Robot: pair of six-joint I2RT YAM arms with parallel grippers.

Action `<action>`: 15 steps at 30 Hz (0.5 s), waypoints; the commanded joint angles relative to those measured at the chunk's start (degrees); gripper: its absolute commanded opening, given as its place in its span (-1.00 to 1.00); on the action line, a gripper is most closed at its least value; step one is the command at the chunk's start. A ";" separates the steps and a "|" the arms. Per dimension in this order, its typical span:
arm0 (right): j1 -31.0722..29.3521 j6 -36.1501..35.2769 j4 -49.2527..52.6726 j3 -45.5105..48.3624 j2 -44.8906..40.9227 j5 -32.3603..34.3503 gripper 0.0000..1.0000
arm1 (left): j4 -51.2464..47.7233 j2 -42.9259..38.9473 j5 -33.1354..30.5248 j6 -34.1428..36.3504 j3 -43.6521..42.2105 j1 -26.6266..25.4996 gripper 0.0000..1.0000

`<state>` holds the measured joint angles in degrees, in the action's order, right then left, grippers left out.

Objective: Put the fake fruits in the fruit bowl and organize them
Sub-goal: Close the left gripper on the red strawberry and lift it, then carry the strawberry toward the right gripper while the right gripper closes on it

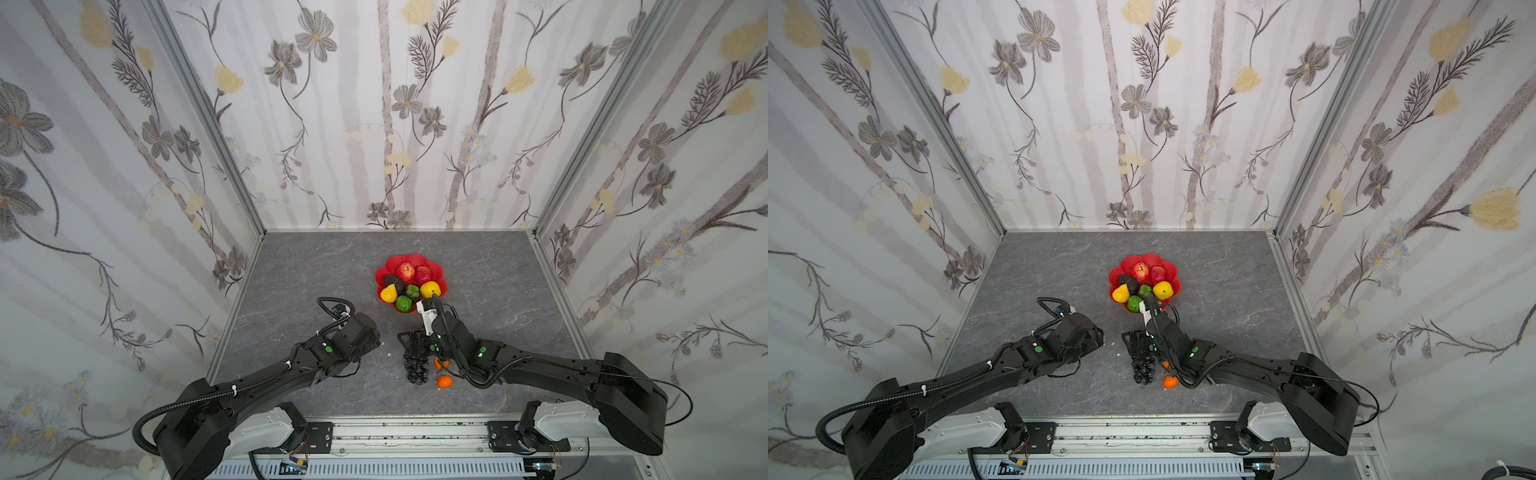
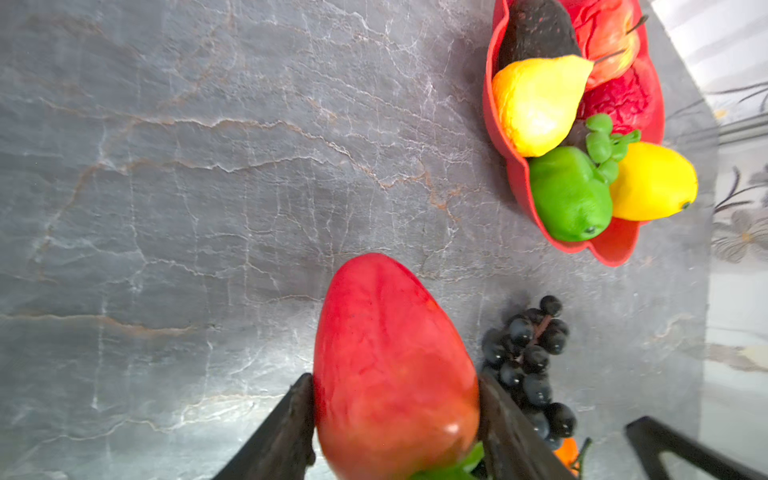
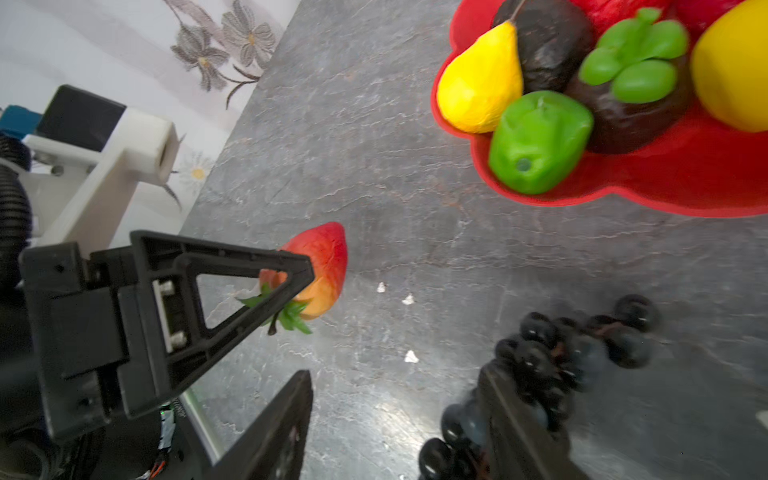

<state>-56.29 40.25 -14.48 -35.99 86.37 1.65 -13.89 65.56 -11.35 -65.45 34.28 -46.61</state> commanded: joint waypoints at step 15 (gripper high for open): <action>-2.51 4.83 -13.02 -3.29 8.72 -4.81 -0.33 | 13.71 0.80 6.34 -17.09 -2.77 0.25 0.20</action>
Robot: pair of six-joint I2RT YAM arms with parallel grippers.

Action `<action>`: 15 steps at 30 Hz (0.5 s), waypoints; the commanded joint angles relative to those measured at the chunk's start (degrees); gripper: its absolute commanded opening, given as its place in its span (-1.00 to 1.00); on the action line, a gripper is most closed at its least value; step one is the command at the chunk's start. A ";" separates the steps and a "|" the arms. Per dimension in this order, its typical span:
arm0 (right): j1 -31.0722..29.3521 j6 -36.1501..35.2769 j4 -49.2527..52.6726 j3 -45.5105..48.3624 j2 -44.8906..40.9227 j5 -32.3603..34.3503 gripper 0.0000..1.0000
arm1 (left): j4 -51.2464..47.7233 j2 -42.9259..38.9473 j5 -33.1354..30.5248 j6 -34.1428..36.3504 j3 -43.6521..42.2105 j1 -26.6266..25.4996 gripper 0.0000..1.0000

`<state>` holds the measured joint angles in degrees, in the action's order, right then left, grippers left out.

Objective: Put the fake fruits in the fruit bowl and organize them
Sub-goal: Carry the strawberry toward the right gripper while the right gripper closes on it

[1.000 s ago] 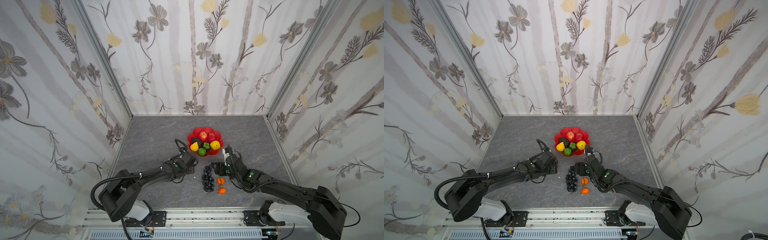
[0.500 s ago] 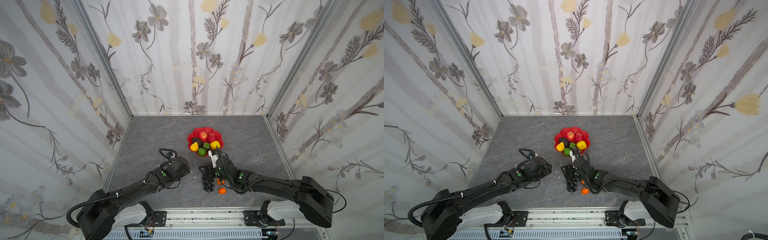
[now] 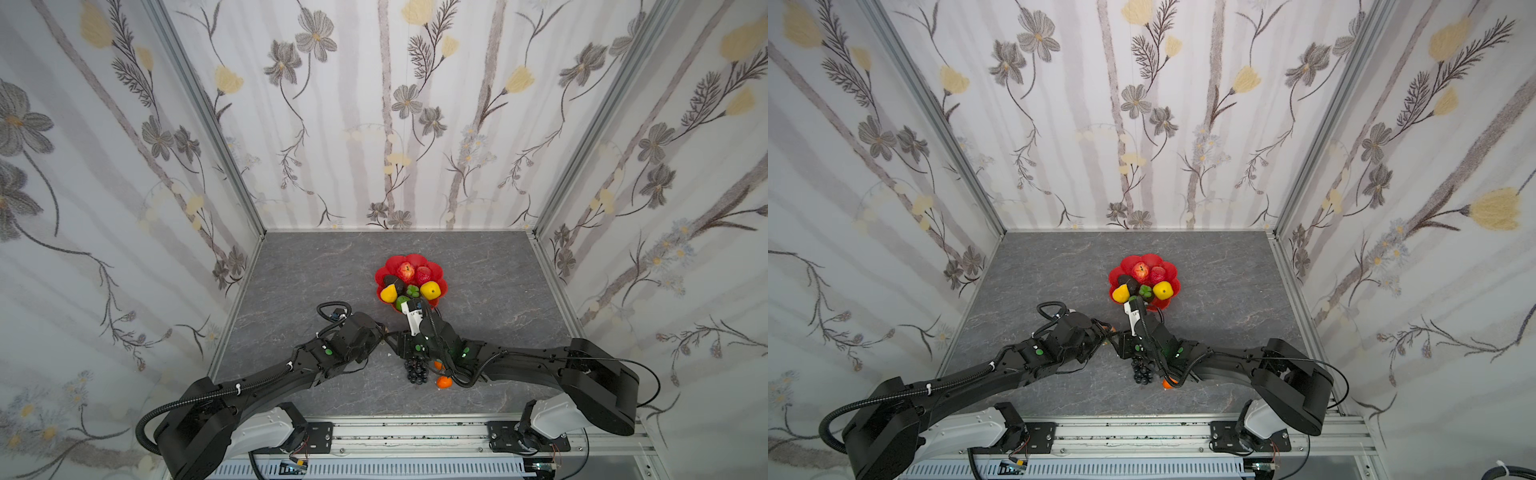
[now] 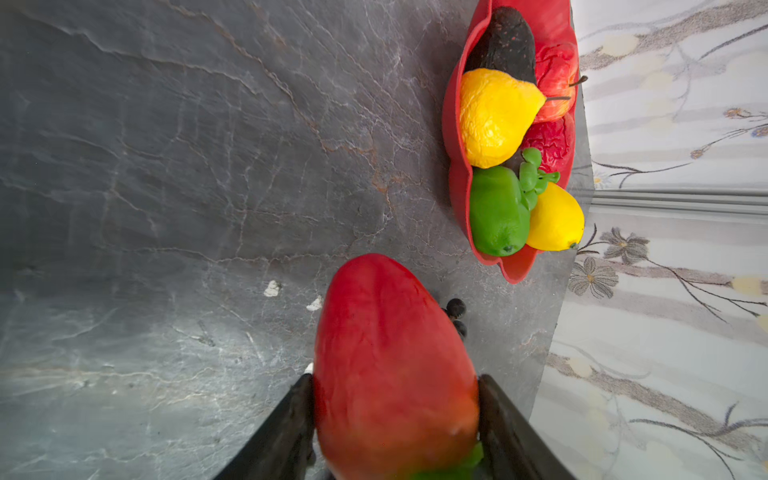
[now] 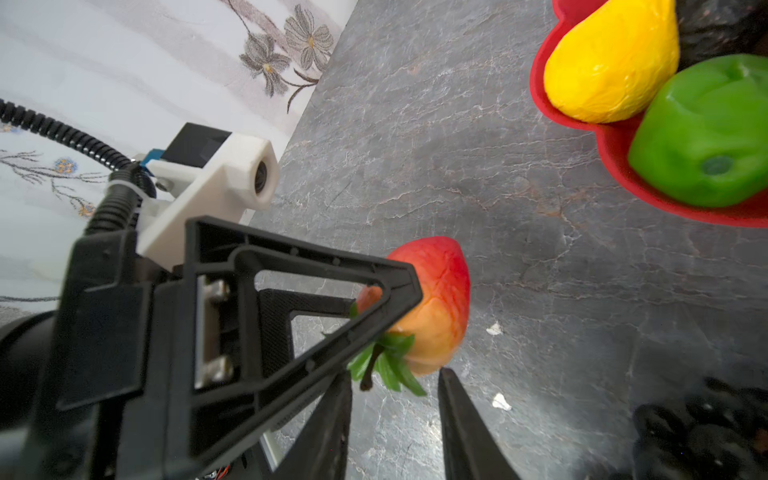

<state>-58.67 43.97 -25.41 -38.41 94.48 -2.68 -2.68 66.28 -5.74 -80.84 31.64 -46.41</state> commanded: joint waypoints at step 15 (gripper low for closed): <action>-0.21 1.12 -1.45 -1.84 1.32 -0.58 -0.59 | 2.72 0.08 1.03 -1.61 -0.32 -0.26 0.20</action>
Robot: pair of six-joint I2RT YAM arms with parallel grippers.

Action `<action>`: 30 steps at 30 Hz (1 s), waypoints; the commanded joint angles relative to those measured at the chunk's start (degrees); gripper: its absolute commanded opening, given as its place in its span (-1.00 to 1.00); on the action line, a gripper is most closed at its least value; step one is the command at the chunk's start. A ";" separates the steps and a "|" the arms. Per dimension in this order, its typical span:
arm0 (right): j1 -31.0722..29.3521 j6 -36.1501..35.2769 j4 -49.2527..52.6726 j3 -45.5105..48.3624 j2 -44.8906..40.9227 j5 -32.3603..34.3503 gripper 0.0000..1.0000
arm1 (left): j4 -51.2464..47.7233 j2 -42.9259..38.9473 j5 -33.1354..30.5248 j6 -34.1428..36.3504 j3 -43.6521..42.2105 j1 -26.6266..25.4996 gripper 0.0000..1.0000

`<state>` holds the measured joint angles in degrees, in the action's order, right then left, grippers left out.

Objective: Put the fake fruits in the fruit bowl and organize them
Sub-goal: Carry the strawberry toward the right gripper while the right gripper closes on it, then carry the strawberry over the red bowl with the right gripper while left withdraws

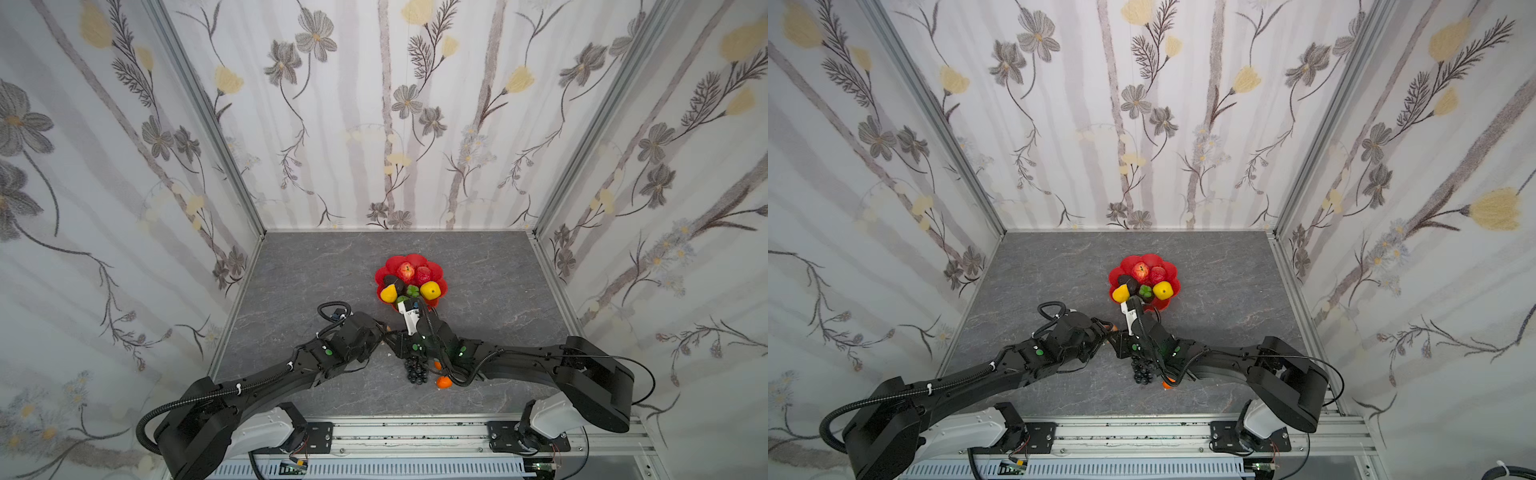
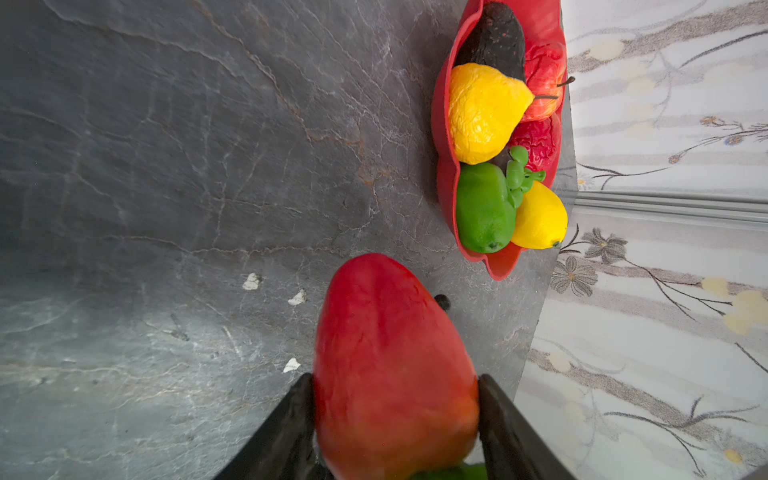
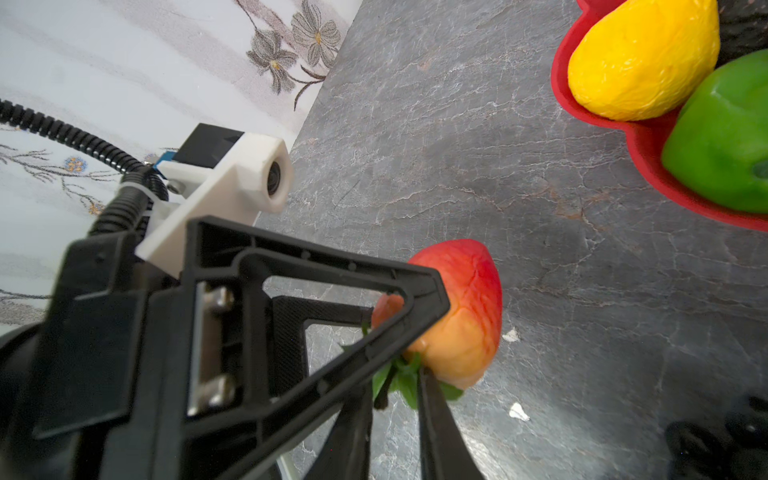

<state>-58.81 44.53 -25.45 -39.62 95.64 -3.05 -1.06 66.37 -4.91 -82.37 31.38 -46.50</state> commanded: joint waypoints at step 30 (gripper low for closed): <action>-0.16 -0.24 4.85 -3.36 0.30 1.63 -1.00 | 0.14 -0.18 -0.63 2.96 0.53 -0.83 0.42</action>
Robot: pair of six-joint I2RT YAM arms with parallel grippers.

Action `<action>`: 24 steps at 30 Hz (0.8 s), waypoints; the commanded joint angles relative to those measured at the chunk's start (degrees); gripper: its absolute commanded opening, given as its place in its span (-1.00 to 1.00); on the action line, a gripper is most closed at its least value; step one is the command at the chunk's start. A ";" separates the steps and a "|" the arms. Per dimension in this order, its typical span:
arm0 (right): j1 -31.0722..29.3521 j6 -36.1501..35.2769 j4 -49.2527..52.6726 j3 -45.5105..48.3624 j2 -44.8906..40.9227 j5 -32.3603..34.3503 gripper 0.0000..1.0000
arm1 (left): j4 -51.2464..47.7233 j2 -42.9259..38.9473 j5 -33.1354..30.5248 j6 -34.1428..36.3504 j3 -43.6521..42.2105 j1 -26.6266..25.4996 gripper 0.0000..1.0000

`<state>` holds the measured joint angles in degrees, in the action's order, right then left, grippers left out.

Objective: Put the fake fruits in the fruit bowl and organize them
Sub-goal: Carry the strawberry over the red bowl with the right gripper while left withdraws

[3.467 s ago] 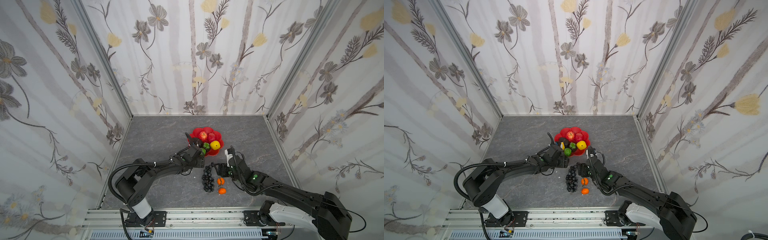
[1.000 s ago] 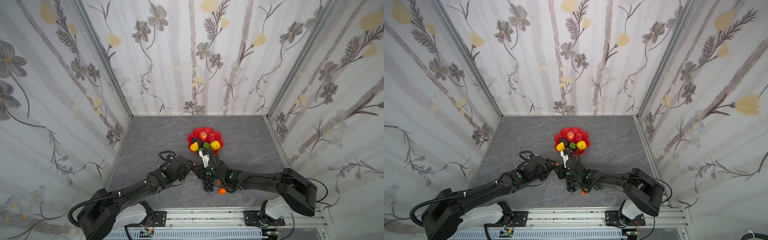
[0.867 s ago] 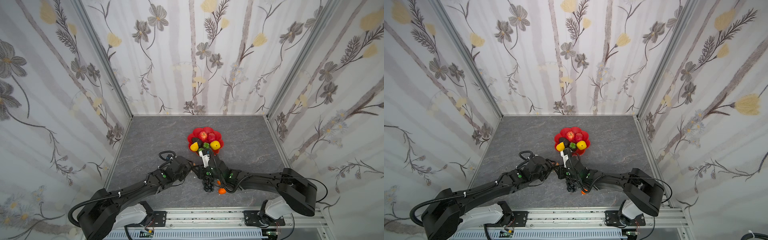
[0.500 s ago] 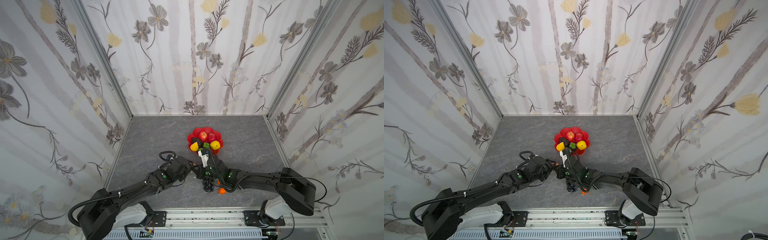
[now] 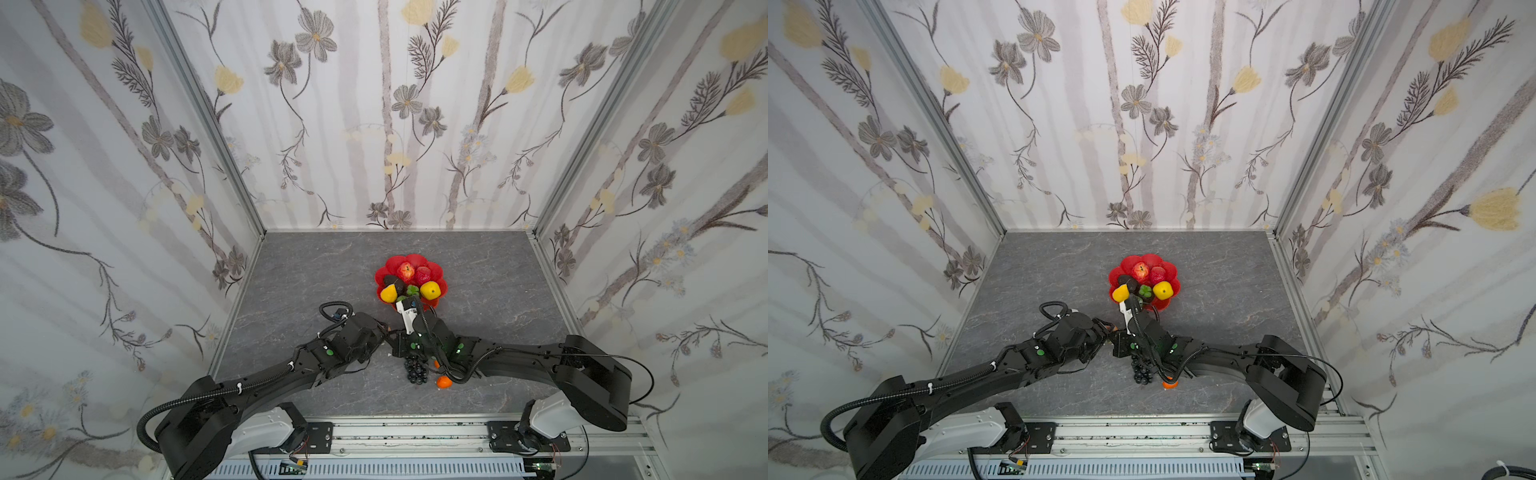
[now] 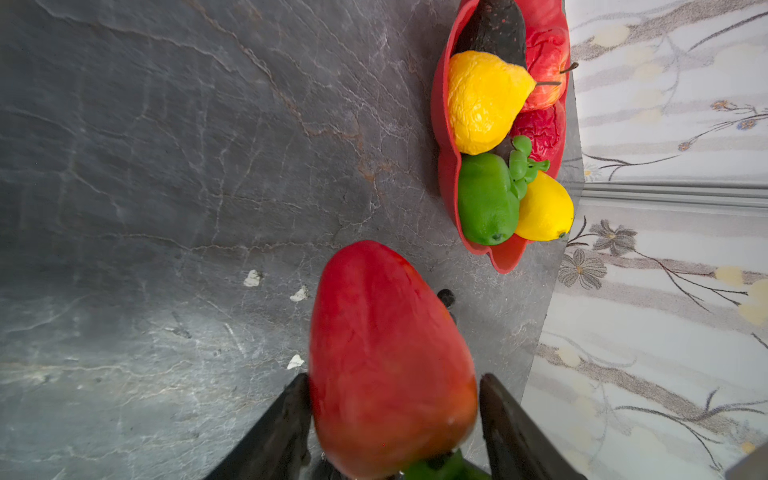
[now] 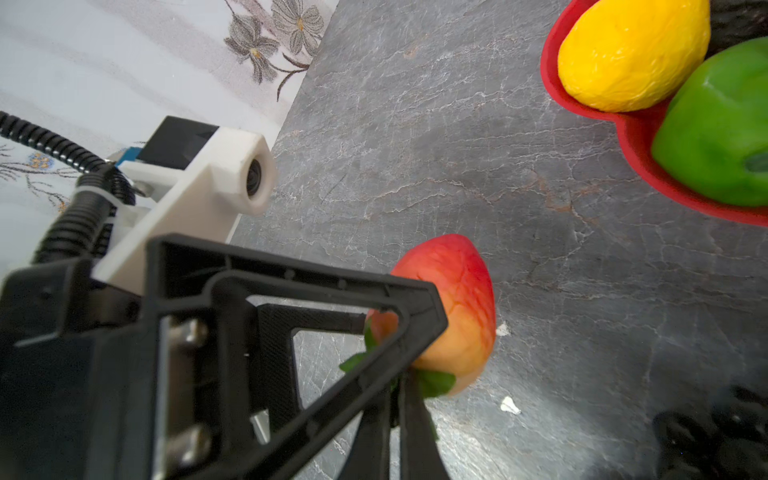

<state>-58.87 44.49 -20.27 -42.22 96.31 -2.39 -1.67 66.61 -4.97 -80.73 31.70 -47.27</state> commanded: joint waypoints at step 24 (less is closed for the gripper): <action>10.45 -3.86 21.44 -2.44 -16.12 4.67 -1.00 | -7.37 -32.05 -8.50 36.38 -8.63 14.22 1.00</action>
<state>-49.39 41.50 -1.50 -43.92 81.38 1.28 -5.72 36.53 -9.19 -51.64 24.27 -33.45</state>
